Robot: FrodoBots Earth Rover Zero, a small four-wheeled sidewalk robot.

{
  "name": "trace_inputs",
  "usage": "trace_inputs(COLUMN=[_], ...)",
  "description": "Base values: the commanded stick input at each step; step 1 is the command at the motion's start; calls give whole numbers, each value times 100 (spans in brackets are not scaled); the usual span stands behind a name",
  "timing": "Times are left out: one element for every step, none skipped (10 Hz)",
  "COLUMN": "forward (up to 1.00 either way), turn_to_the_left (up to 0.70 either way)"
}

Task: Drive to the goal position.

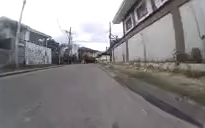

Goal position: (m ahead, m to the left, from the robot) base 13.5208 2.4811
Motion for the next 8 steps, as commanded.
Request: trace_inputs(forward=[68,68,68,68,68,68,68,68], turn_to_the_left=[0,0,0,0,0,0,0,0])
